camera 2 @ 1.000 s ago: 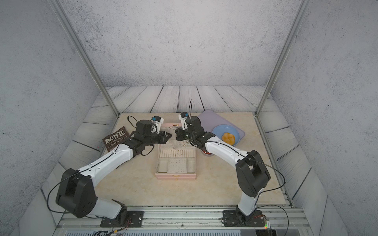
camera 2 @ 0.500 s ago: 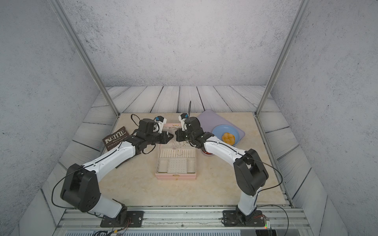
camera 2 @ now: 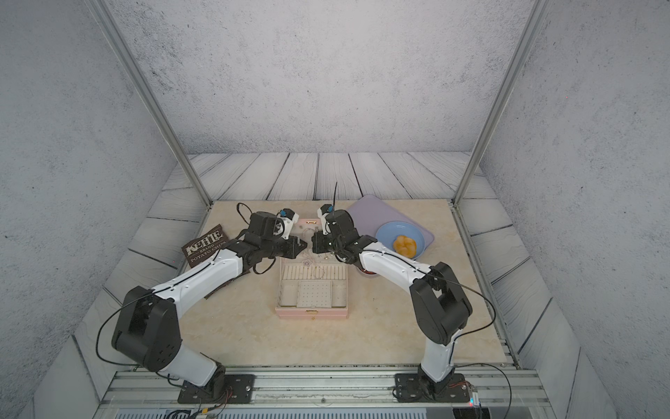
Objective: Put jewelry chain into jewelry box
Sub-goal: Hang the necklace on the jewelry box clasp, then close the fastener on the jewelry box.
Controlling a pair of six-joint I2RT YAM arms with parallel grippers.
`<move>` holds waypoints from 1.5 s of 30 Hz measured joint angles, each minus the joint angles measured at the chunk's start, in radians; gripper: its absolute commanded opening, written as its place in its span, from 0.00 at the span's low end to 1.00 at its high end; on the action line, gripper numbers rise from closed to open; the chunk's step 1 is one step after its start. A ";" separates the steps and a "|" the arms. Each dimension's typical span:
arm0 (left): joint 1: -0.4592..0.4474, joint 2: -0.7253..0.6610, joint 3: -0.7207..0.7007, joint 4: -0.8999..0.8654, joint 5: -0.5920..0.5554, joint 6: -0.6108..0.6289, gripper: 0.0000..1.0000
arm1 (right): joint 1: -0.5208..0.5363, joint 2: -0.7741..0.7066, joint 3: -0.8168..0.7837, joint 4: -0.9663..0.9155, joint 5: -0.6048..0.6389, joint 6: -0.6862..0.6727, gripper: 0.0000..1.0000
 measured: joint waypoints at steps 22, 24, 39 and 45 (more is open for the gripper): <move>0.000 -0.056 -0.079 0.056 -0.075 -0.045 0.51 | -0.003 -0.310 -0.208 -0.071 -0.019 -0.101 0.67; 0.000 -0.108 -0.126 0.076 -0.068 -0.038 0.54 | -0.006 -0.370 -0.221 -0.076 -0.022 -0.152 0.74; 0.000 -0.390 -0.438 0.234 -0.096 0.021 0.59 | -0.063 -0.092 0.274 -0.346 -0.214 -0.894 0.93; 0.000 -0.392 -0.443 0.258 -0.105 0.039 0.59 | -0.063 0.089 0.490 -0.563 -0.267 -1.151 0.83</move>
